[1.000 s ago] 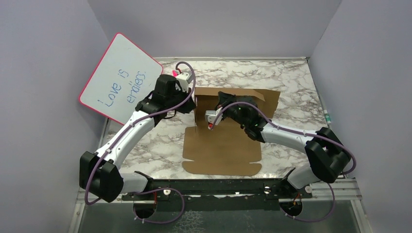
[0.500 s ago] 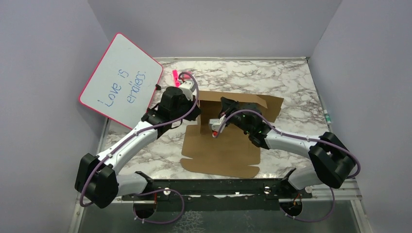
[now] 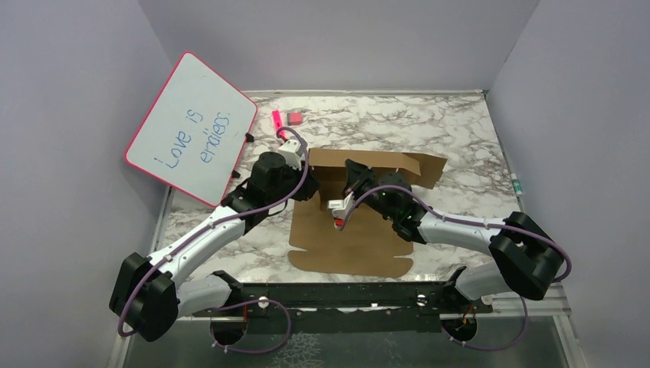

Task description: Fold the paper box

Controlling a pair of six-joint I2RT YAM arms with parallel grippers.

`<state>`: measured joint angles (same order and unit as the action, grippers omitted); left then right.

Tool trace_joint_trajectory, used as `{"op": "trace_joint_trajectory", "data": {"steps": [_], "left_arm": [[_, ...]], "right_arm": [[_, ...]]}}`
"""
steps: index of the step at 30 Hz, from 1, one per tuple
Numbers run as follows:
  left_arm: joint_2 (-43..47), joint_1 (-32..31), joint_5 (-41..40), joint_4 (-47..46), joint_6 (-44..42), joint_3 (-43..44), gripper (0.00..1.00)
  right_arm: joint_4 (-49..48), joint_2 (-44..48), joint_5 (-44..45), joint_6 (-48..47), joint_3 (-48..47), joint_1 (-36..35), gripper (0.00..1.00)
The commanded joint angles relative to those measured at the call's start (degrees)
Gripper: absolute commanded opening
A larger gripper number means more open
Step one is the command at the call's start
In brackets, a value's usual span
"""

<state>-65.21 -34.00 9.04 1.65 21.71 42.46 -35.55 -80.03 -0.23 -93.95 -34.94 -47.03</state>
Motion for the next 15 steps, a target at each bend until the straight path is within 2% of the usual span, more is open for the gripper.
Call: {"op": "trace_joint_trajectory", "data": {"steps": [1,4,7,15], "left_arm": [[1.76,-0.45,-3.38,6.91,-2.44,3.72,0.37],[3.75,-0.46,-3.67,10.49,-4.56,6.7,0.51],[5.87,-0.39,-4.22,13.9,-6.36,9.59,0.59],[9.72,1.9,-6.67,20.62,-15.31,12.52,0.7]], "right_arm": [[0.66,0.51,-0.91,-0.99,1.03,-1.29,0.02],[1.54,0.46,-0.27,-1.06,0.41,-1.27,0.02],[1.9,0.59,-0.11,-0.88,0.23,-1.31,0.02],[3.42,0.9,-0.1,-0.27,-0.52,-1.31,0.02]]}}
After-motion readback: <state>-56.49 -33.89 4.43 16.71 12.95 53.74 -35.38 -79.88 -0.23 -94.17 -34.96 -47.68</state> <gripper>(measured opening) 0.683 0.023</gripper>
